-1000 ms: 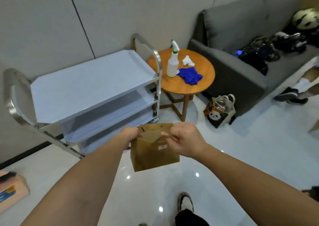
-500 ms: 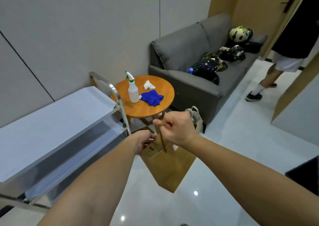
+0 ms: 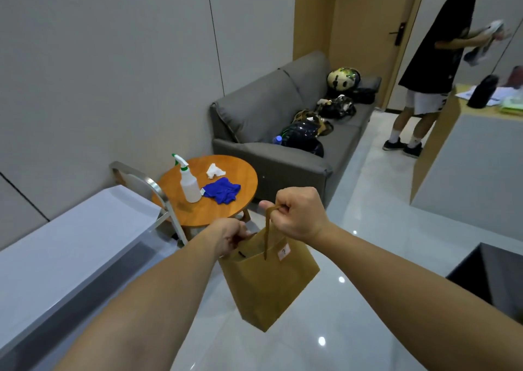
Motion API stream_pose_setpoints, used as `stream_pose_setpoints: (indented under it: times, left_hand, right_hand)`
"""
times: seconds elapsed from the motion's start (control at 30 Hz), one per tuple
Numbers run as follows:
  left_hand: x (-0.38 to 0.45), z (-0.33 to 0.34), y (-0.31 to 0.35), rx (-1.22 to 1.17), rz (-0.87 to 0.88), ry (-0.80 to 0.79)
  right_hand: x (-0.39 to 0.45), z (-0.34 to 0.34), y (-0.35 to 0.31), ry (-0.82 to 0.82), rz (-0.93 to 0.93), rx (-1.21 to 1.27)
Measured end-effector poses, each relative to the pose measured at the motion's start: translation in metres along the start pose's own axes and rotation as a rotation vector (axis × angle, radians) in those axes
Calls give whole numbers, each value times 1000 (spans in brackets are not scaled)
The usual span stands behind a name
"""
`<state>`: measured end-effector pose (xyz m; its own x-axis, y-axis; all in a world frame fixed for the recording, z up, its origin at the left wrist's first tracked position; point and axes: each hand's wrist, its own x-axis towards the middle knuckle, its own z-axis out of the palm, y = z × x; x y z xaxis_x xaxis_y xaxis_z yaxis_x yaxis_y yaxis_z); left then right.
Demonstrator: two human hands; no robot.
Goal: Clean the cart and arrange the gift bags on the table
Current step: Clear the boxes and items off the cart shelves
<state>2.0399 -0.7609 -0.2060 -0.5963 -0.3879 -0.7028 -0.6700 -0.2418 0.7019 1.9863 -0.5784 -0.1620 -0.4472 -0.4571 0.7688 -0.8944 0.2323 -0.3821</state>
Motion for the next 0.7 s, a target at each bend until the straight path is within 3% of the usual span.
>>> stream_pose_setpoints:
  times: [0.1, 0.23, 0.37, 0.47, 0.6, 0.7]
  left_hand:
    - [-13, 6, 18, -48, 103, 6]
    - [-43, 21, 43, -2, 240, -131]
    - [-70, 48, 61, 160, 347, -300]
    - [-78, 72, 65, 233, 410, -375]
    - [-89, 110, 64, 268, 468, -457]
    - [-99, 146, 67, 340, 510, -488]
  right_hand:
    - [-4, -5, 1, -22, -13, -68]
    - [-14, -7, 3, -86, 95, -216]
    - [-13, -22, -9, -261, 401, -367]
    - [-14, -45, -9, -262, 712, -306]
    - [-21, -82, -11, -343, 814, -270]
    - [-31, -106, -5, -301, 897, -217]
